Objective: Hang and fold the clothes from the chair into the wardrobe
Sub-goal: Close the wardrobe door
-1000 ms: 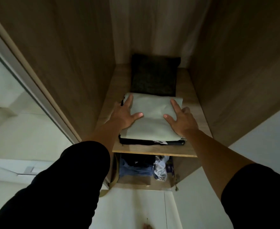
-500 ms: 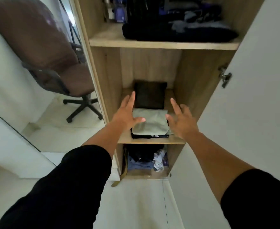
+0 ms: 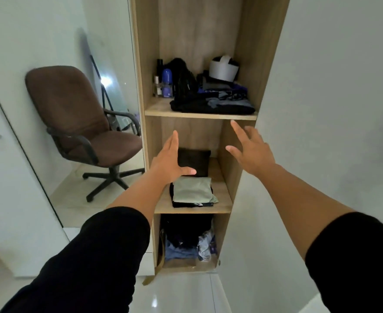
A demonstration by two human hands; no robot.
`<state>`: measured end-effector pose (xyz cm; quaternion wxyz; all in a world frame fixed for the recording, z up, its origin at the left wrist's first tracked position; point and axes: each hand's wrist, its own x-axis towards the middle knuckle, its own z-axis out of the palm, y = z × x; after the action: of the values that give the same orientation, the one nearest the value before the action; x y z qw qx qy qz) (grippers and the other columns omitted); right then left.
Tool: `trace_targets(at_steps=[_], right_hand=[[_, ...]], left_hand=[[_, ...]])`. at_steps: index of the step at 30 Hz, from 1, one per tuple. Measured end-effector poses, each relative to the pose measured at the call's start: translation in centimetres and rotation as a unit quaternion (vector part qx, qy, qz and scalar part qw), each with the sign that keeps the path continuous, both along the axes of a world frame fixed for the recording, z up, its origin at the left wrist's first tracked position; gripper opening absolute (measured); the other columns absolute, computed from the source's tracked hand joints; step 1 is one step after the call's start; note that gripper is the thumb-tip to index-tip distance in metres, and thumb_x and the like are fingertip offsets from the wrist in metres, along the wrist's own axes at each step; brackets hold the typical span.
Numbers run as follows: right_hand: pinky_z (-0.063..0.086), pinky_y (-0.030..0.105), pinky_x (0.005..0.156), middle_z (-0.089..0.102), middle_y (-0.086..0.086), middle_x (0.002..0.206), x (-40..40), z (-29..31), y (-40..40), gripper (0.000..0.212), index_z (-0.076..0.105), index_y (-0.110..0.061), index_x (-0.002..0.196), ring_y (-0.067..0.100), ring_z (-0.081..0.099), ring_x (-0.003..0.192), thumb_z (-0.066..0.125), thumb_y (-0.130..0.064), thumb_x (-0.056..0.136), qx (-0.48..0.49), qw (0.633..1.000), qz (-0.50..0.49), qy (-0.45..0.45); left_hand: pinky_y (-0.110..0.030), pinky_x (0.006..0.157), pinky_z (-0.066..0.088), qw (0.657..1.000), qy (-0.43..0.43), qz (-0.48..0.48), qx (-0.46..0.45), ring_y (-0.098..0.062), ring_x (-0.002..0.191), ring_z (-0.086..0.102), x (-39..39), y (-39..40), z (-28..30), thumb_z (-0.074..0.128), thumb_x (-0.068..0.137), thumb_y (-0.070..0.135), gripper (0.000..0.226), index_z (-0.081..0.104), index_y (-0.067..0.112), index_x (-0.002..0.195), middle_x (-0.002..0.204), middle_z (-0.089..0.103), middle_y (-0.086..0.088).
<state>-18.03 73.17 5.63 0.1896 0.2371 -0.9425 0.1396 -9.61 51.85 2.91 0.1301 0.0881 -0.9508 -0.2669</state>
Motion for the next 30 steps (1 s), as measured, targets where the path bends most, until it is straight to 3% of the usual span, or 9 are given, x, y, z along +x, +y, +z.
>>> trace_targets(at_steps=[6,11,19,24,30], right_hand=[[0.032,0.044,0.106,0.02,0.01,0.152,6.6,6.3,4.3,0.063,0.002,-0.039,0.149,0.029,0.031,0.135,0.036,-0.05,0.096,-0.002,0.996,-0.037,0.079],[0.03,0.044,0.107,0.02,0.008,0.153,11.9,10.0,8.6,0.061,0.006,-0.04,0.148,0.026,0.026,0.138,0.035,-0.051,0.096,0.005,0.983,-0.129,0.133],[0.027,0.042,0.108,0.02,0.007,0.154,18.9,12.8,16.6,0.064,0.009,-0.04,0.148,0.025,0.022,0.14,0.043,-0.049,0.094,0.049,0.964,-0.2,0.166],[0.026,0.043,0.109,0.015,0.006,0.156,19.9,14.2,22.2,0.071,0.006,-0.04,0.149,0.025,0.018,0.142,0.048,-0.05,0.092,0.073,0.948,-0.265,0.16],[0.028,0.047,0.11,0.008,0.005,0.157,16.6,15.8,26.3,0.078,0.0,-0.042,0.148,0.026,0.017,0.142,0.049,-0.054,0.089,0.104,0.938,-0.273,0.186]], left_hand=[[-0.049,0.116,0.021,0.998,0.041,-0.043,-0.02,-0.02,0.147,0.006,3.8,3.5,3.5,0.077,0.069,0.046,0.127,-0.018,0.02,0.148,0.16,-0.004,-0.001],[-0.049,0.114,0.025,0.99,0.067,-0.103,-0.066,-0.021,0.146,0.011,5.8,7.1,7.1,0.075,0.069,0.053,0.125,-0.018,0.024,0.148,0.16,-0.004,0.001],[-0.054,0.115,0.017,0.974,0.097,-0.197,-0.064,-0.016,0.147,-0.001,6.8,16.0,9.1,0.071,0.07,0.057,0.123,-0.015,0.018,0.149,0.159,-0.008,0.002],[-0.052,0.116,0.015,0.961,0.122,-0.245,-0.034,-0.017,0.147,-0.004,6.5,24.5,9.4,0.064,0.078,0.057,0.115,-0.017,0.015,0.148,0.159,-0.013,0.002],[-0.054,0.116,0.009,0.961,0.134,-0.24,0.026,-0.015,0.146,-0.014,3.3,31.8,10.5,0.064,0.077,0.058,0.117,-0.02,0.015,0.147,0.157,-0.021,0.002]])
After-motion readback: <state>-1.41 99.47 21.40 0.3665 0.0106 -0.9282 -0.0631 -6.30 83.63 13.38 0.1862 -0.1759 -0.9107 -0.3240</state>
